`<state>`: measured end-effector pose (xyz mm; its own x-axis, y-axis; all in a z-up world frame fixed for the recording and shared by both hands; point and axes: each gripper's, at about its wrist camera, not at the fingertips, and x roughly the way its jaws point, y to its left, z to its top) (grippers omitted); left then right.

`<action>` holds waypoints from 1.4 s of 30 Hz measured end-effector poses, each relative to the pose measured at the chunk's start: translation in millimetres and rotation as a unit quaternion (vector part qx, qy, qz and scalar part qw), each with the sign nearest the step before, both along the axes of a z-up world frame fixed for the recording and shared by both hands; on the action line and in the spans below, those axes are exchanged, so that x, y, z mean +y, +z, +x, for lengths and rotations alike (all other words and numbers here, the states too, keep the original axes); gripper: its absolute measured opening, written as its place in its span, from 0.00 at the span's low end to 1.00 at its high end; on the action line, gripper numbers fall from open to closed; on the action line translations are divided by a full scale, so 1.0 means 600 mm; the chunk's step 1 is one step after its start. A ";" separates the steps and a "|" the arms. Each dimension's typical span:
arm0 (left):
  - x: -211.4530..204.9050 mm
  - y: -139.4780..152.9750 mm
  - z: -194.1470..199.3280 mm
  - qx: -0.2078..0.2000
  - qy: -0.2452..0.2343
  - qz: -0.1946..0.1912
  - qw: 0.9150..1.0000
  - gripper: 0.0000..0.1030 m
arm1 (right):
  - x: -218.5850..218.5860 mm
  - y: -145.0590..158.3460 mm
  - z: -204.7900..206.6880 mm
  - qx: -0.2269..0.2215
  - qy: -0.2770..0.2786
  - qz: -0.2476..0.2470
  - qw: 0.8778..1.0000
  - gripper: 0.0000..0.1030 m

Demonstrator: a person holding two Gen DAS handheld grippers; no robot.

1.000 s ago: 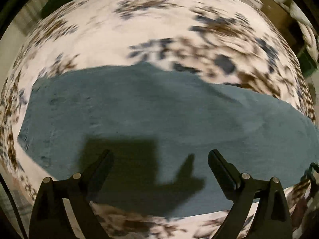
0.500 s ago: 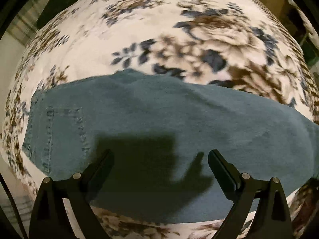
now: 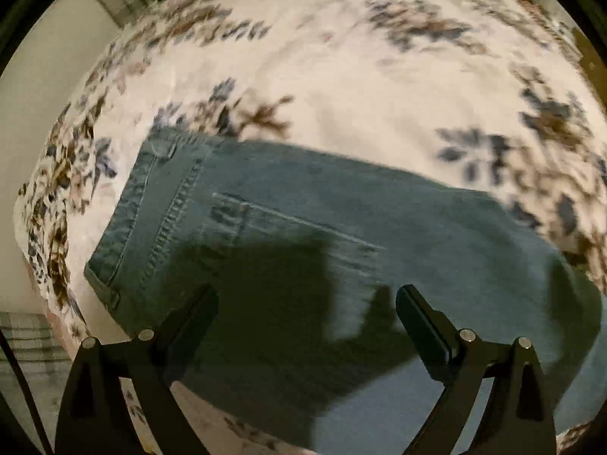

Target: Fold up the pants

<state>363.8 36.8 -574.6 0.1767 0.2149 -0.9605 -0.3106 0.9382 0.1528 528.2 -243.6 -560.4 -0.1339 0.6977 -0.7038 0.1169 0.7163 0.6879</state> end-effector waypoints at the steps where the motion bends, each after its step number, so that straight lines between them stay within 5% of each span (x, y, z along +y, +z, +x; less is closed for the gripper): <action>1: 0.013 -0.007 0.001 0.006 0.004 -0.001 1.000 0.94 | 0.056 -0.026 0.034 0.011 0.047 -0.013 0.999 0.66; 6: 0.059 -0.027 -0.009 0.012 0.033 -0.041 0.999 0.94 | 0.181 -0.106 0.072 0.027 0.188 -0.118 0.975 0.60; 11: 0.061 -0.034 -0.014 0.011 0.029 -0.050 0.998 0.94 | 0.188 -0.090 0.039 -0.013 0.229 -0.123 0.966 0.10; 12: 0.062 -0.036 -0.015 0.011 0.027 -0.052 0.998 0.94 | 0.186 -0.081 0.032 -0.020 0.228 -0.125 0.965 0.09; 16: 0.067 -0.041 -0.016 0.013 0.025 -0.059 0.998 0.94 | 0.185 -0.023 -0.015 -0.065 0.259 -0.090 0.959 0.08; 19: 0.065 -0.049 -0.026 0.017 0.018 -0.057 0.998 0.94 | 0.192 -0.026 -0.033 -0.026 0.282 -0.054 0.957 0.09; 22: 0.061 -0.052 -0.031 0.019 0.012 -0.055 0.998 0.94 | 0.174 -0.036 -0.018 -0.024 0.256 -0.074 0.963 0.10; 26: 0.062 -0.053 -0.031 0.020 0.008 -0.059 0.998 0.94 | 0.144 -0.018 0.014 -0.046 0.187 -0.067 0.979 0.20; 31: 0.061 -0.053 -0.027 0.021 0.005 -0.059 0.998 0.94 | 0.142 0.000 0.028 -0.060 0.163 -0.025 0.985 0.44; 38: 0.062 -0.053 -0.025 0.021 0.006 -0.058 0.998 0.94 | 0.240 -0.059 0.036 -0.079 0.266 -0.109 0.955 0.45; 42: 0.062 -0.053 -0.026 0.020 0.006 -0.060 0.998 0.94 | 0.249 -0.063 0.019 -0.061 0.327 -0.098 0.938 0.45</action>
